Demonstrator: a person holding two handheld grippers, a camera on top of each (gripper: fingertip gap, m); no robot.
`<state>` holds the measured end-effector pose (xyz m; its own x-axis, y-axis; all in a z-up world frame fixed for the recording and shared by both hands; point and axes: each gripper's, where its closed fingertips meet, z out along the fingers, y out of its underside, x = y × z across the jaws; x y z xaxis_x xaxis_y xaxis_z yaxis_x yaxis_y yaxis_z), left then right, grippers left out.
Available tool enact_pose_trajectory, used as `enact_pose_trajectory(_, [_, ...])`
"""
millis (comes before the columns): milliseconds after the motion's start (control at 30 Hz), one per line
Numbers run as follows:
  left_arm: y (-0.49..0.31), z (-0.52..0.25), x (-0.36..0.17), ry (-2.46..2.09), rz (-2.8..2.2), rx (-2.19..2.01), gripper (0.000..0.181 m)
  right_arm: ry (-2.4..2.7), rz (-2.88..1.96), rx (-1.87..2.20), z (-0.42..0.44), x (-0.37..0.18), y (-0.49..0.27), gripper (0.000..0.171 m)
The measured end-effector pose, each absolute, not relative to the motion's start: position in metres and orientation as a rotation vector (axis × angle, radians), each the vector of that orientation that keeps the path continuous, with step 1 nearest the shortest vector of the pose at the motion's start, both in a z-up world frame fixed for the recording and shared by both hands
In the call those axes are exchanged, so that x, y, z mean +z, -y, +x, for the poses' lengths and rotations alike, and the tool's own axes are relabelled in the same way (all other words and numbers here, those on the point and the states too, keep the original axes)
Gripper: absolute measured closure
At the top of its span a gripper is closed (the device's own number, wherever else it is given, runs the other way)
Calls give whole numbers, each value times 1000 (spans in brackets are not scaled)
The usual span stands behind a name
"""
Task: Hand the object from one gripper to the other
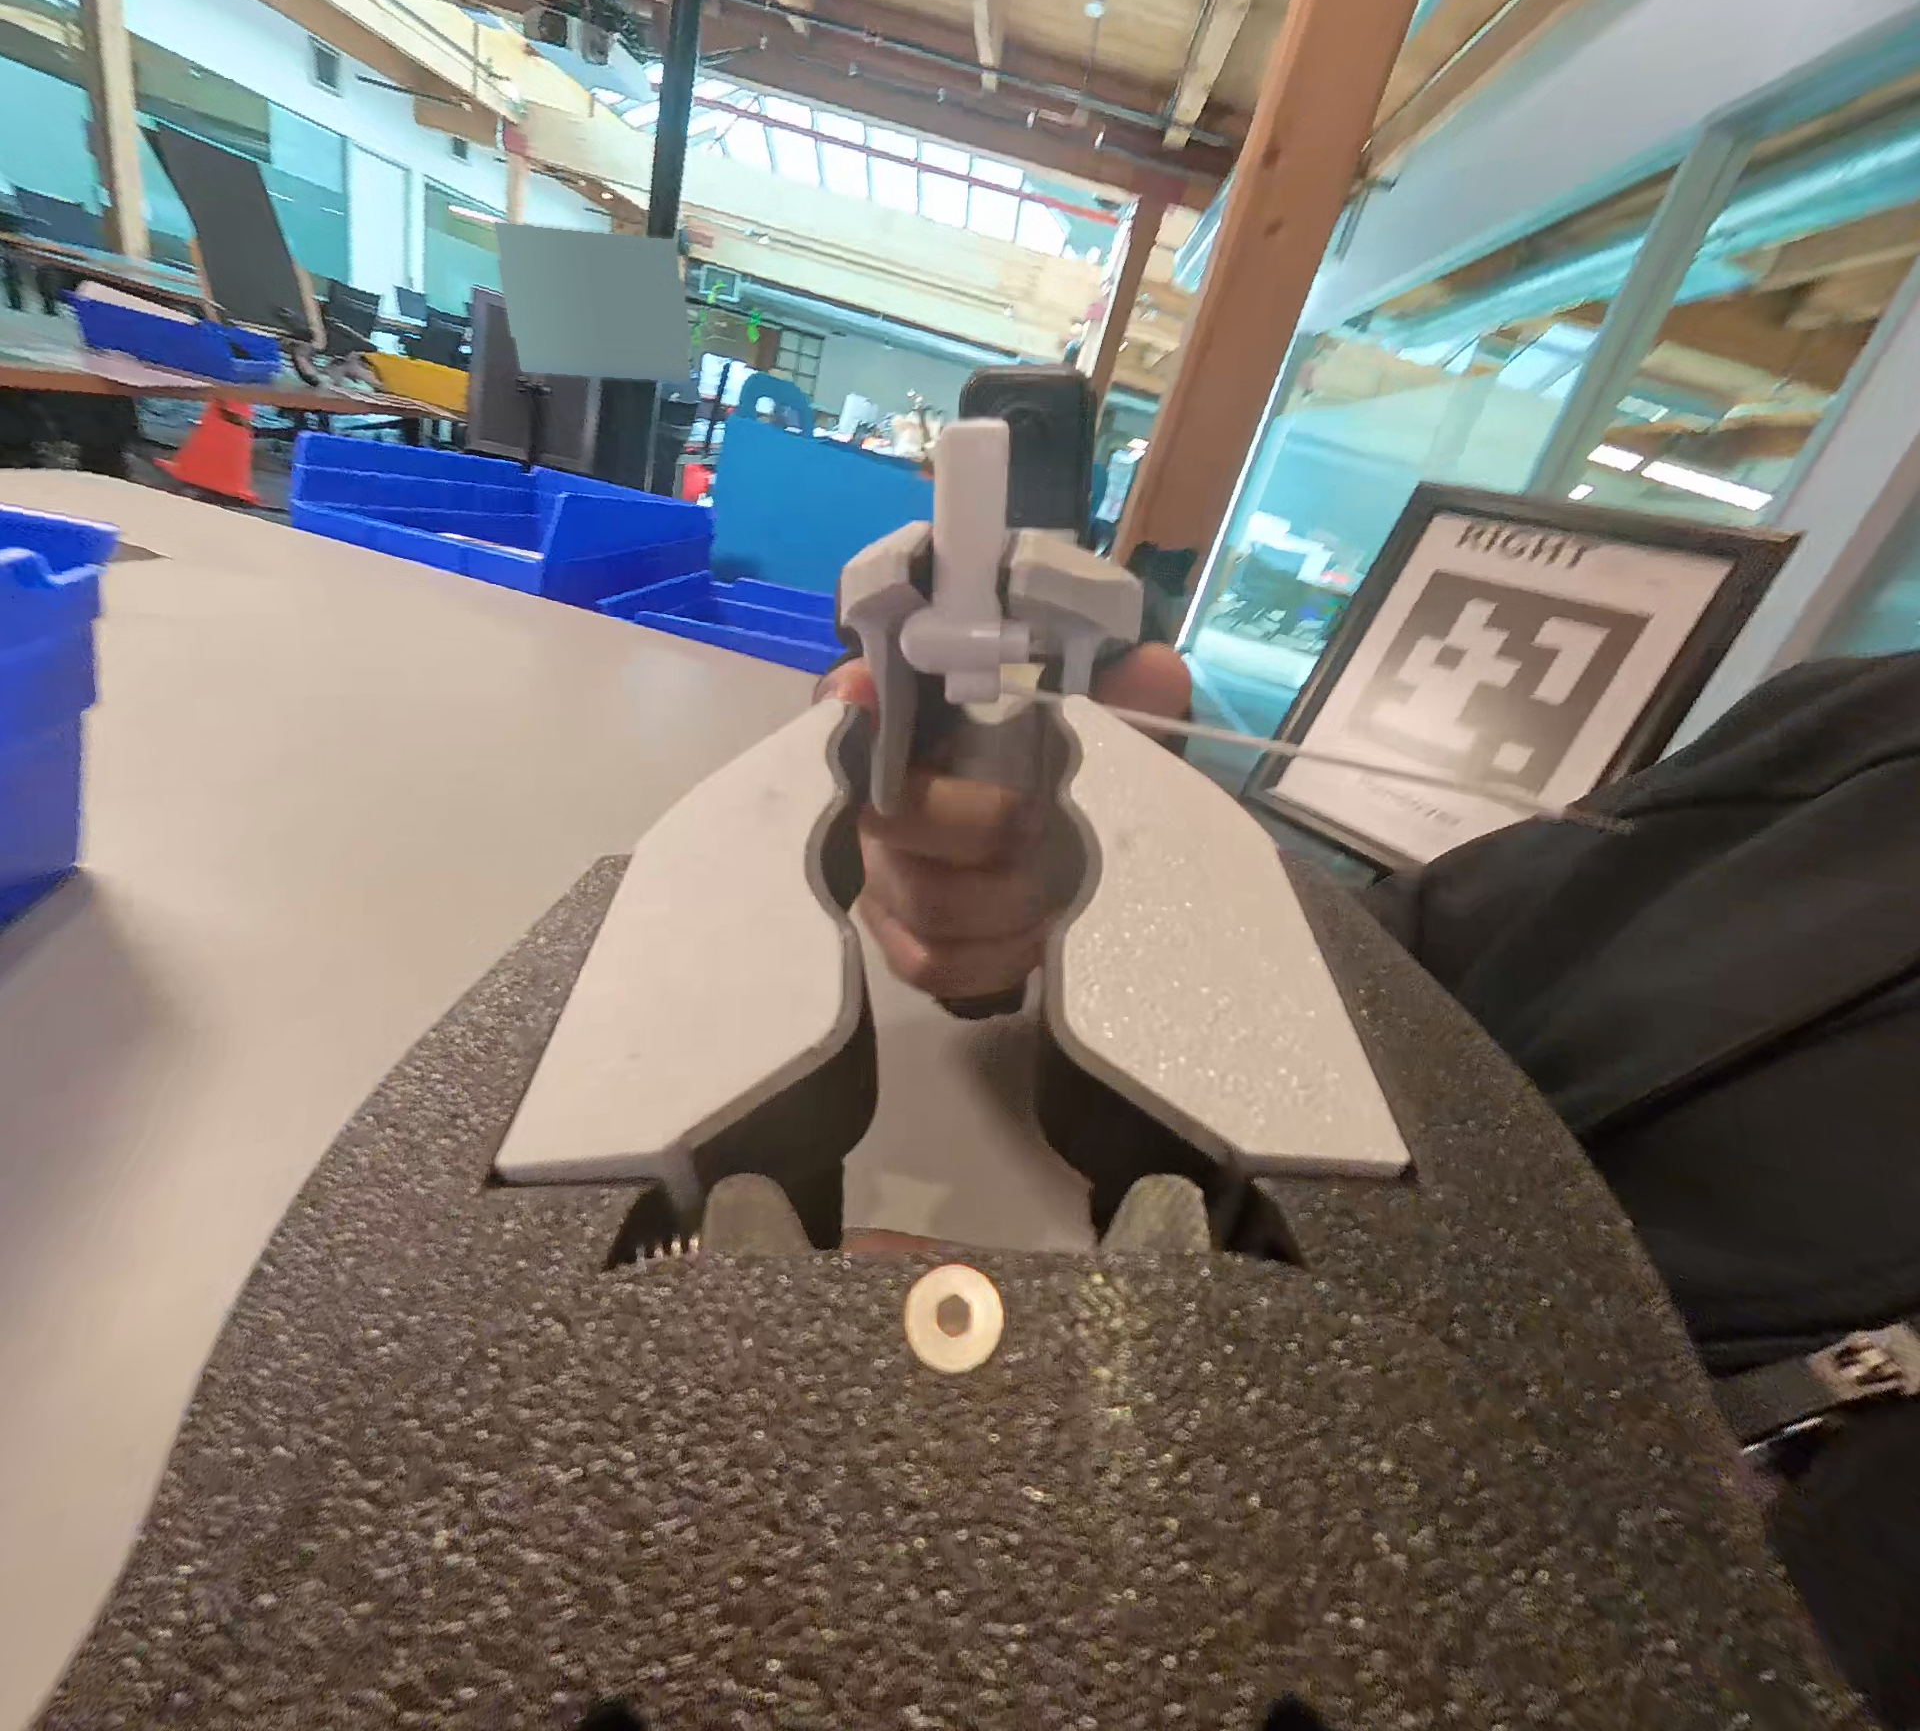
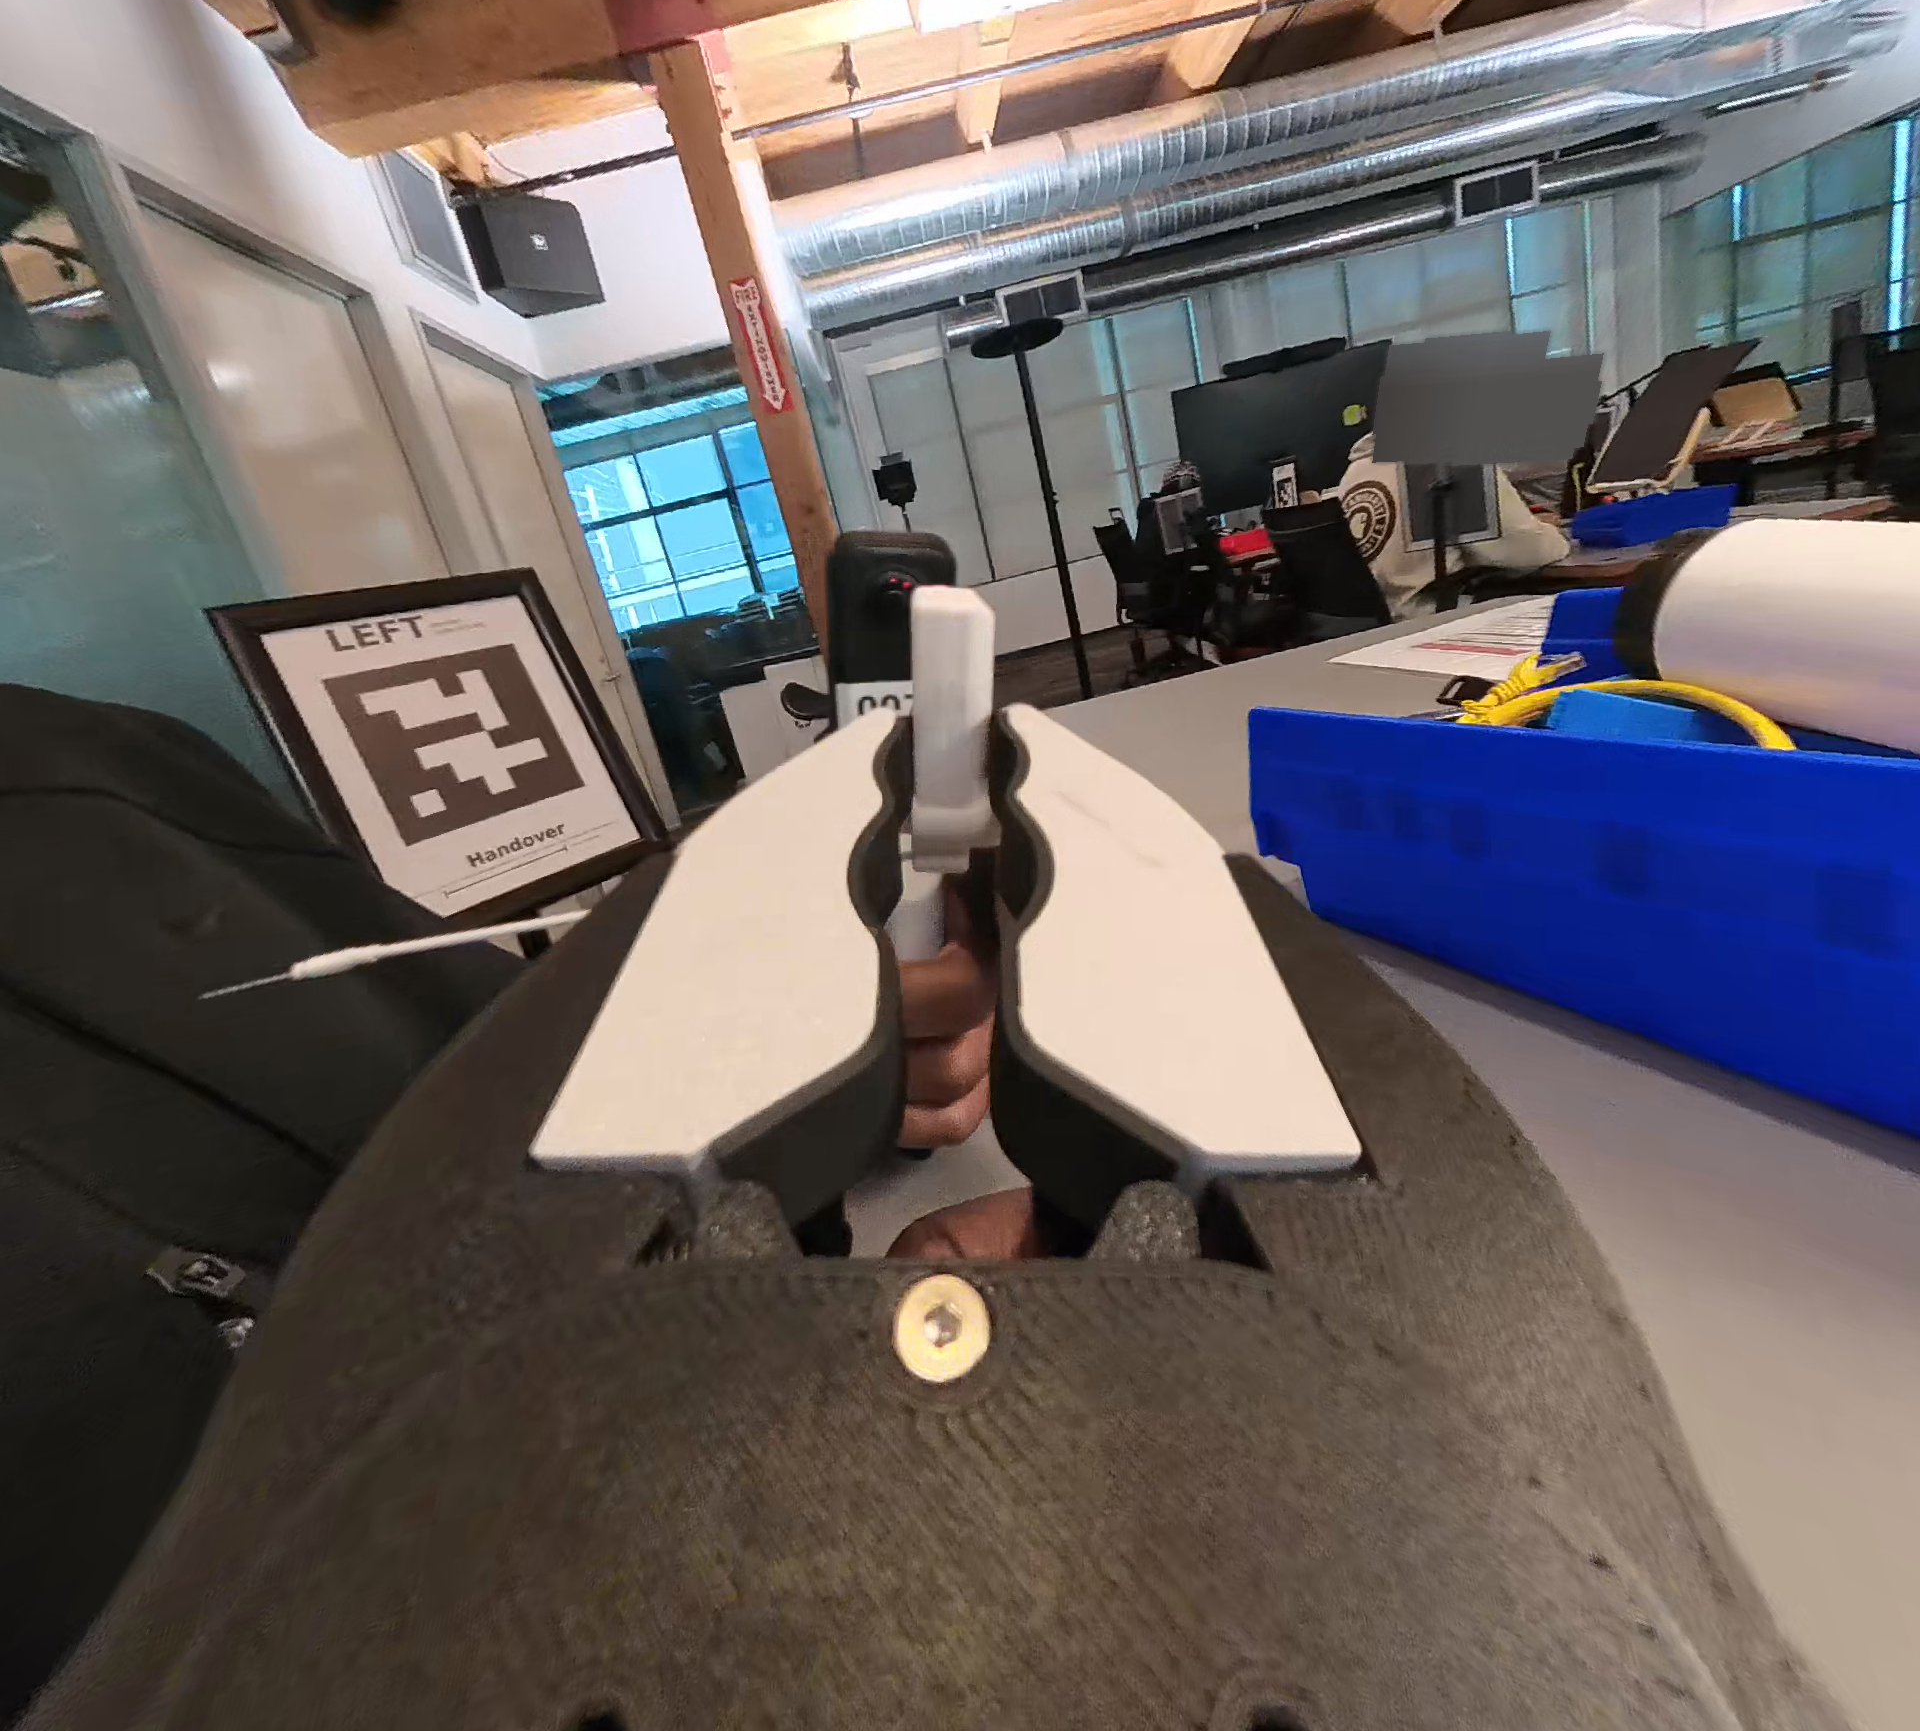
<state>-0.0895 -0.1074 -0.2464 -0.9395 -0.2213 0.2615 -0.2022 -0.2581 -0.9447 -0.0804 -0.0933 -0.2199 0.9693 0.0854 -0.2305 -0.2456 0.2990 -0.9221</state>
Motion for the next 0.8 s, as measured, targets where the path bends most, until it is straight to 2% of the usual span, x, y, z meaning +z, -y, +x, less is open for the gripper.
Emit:
enact_pose_trajectory(267, [115,-95,-244,-1907,-572,-2549,150,-106,-1262,234,-90,-222,87,158])
enact_pose_trajectory(500, [116,-96,-242,-1853,-539,-2596,159,-102,-1254,217,-90,-222,86,158])
enact_pose_trajectory(633, [106,-78,-246,-1791,-555,-2324,163,-160,-1293,45,-73,-226,88,151])
enact_pose_trajectory(800, [78,-58,-242,-1669,-469,-1793,163,-85,-1422,-415,-60,-237,87,143])
